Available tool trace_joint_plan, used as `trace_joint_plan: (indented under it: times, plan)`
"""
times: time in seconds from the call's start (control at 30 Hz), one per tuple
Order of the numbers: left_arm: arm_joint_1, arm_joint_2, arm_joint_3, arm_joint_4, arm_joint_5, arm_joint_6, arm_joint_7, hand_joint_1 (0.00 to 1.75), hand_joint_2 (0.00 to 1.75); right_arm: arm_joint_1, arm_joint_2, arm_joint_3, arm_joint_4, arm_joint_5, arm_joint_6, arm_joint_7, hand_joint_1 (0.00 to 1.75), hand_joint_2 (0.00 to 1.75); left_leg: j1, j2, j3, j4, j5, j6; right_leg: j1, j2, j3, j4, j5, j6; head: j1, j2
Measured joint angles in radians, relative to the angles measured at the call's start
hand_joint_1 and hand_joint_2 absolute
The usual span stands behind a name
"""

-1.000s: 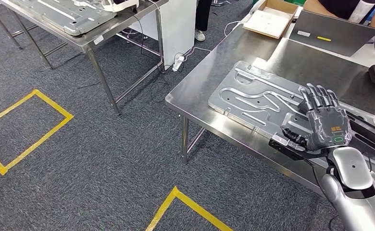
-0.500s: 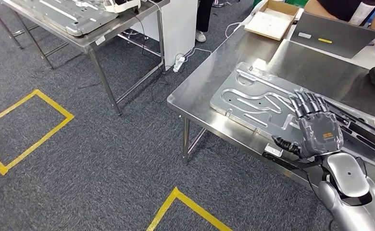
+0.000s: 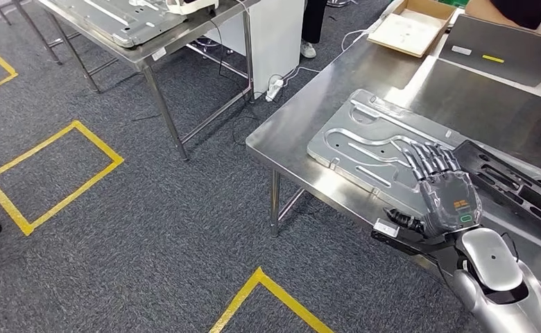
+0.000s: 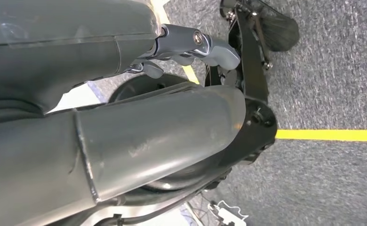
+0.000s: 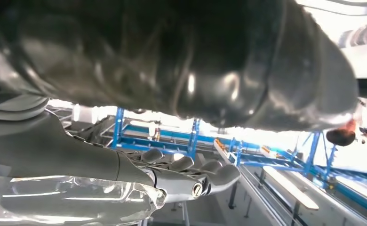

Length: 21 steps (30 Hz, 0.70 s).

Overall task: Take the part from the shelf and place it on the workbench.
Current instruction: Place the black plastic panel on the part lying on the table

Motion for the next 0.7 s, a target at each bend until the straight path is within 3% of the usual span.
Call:
trace_joint_plan:
  times: [0.1, 0.13, 0.17, 0.23, 0.3, 0.37, 0.43, 0.5, 0.57, 0.63, 0.67, 0.7]
  plan:
    - [-0.001, 0.0, 0.0, 0.0, 0.0, 0.0, -0.001, 0.0, 0.0, 0.002, -0.001, 0.004, -0.002, 0.0, 0.0, 0.001, 0.0, 1.75, 0.006, 0.027, -0.091, 0.189, -0.091, -0.013, 0.005, -0.029, 0.001, -0.001, -0.002, -0.011, -0.001, 0.0]
    - [-0.001, 0.0, 0.0, 0.0, 0.0, 0.0, -0.001, 0.0, 0.0, 0.003, -0.001, 0.005, -0.002, 0.0, 0.0, 0.001, 0.0, 1.75, 0.008, 0.03, -0.112, 0.23, -0.101, -0.015, 0.006, -0.038, 0.001, -0.001, -0.003, -0.012, -0.001, 0.0]
    - [0.0, 0.0, 0.0, 0.0, 0.0, 0.0, -0.001, 0.0, 0.0, 0.004, -0.001, 0.008, -0.002, 0.0, 0.0, 0.001, 0.0, 1.75, 0.009, 0.032, -0.114, 0.233, -0.09, -0.015, 0.008, -0.048, 0.002, 0.0, -0.004, -0.012, -0.001, 0.0]
    - [0.001, 0.0, 0.0, 0.0, 0.0, 0.002, -0.002, 0.0, 0.0, 0.006, -0.001, 0.012, -0.005, 0.005, 0.0, 0.001, 0.0, 1.75, 0.008, 0.045, -0.061, 0.128, -0.025, -0.009, 0.009, -0.067, 0.007, 0.0, -0.007, -0.011, -0.001, 0.0]
    - [0.0, 0.0, 0.0, 0.0, -0.001, 0.006, -0.003, 0.0, 0.0, 0.009, -0.001, 0.018, -0.015, 0.017, -0.001, 0.001, 0.0, 1.75, 0.001, 0.079, 0.003, -0.002, 0.021, 0.002, 0.014, -0.084, 0.012, 0.0, -0.012, -0.004, -0.001, 0.0]
    - [-0.001, 0.0, 0.0, 0.0, -0.001, 0.008, -0.003, 0.0, 0.0, 0.011, 0.0, 0.027, -0.026, 0.032, -0.001, 0.001, 0.0, 1.75, -0.007, 0.091, 0.02, -0.048, 0.027, 0.011, 0.019, -0.101, 0.016, -0.001, -0.015, 0.006, 0.0, 0.0]
    - [0.002, 0.0, 0.0, 0.0, -0.002, 0.01, -0.003, 0.0, 0.0, 0.011, 0.0, 0.037, -0.036, 0.039, -0.001, 0.002, 0.0, 1.75, -0.005, 0.071, 0.02, -0.056, 0.033, 0.022, 0.017, -0.113, 0.02, -0.002, -0.017, 0.018, -0.001, 0.0]
    - [0.004, -0.001, 0.0, 0.0, -0.002, 0.011, -0.004, 0.0, 0.0, 0.012, 0.0, 0.042, -0.042, 0.04, -0.002, 0.003, 0.0, 1.75, -0.001, 0.053, 0.026, -0.069, 0.042, 0.034, 0.012, -0.08, 0.01, 0.027, -0.043, 0.028, 0.0, 0.0]
    - [0.003, -0.001, 0.0, 0.0, -0.002, 0.011, -0.005, 0.0, 0.0, 0.014, 0.0, 0.046, -0.045, 0.045, -0.002, 0.003, 0.0, 1.75, 0.001, 0.035, 0.029, -0.074, 0.046, 0.041, 0.01, -0.03, -0.04, 0.131, -0.103, 0.033, 0.0, 0.0]
    - [0.002, 0.0, 0.0, 0.0, 0.009, 0.014, -0.008, 0.0, 0.0, 0.008, 0.009, 0.061, -0.043, 0.066, 0.0, 0.003, 0.0, 1.75, -0.001, 0.013, 0.027, -0.072, 0.047, 0.042, 0.01, -0.014, -0.101, 0.246, -0.142, 0.034, 0.0, 0.0]
    - [0.002, 0.002, 0.0, 0.0, 0.018, 0.018, -0.009, 0.0, 0.0, -0.003, 0.022, 0.079, -0.039, 0.087, 0.002, 0.006, 0.0, 1.75, -0.001, 0.001, 0.028, -0.07, 0.046, 0.042, 0.01, -0.012, -0.113, 0.262, -0.133, 0.034, 0.0, 0.0]
    - [0.002, 0.003, 0.0, 0.0, 0.026, 0.024, -0.008, 0.0, 0.0, -0.021, 0.041, 0.104, -0.031, 0.111, 0.005, 0.014, 0.0, 1.75, -0.002, -0.009, 0.029, -0.068, 0.045, 0.041, 0.01, -0.01, -0.106, 0.239, -0.105, 0.033, 0.0, 0.0]
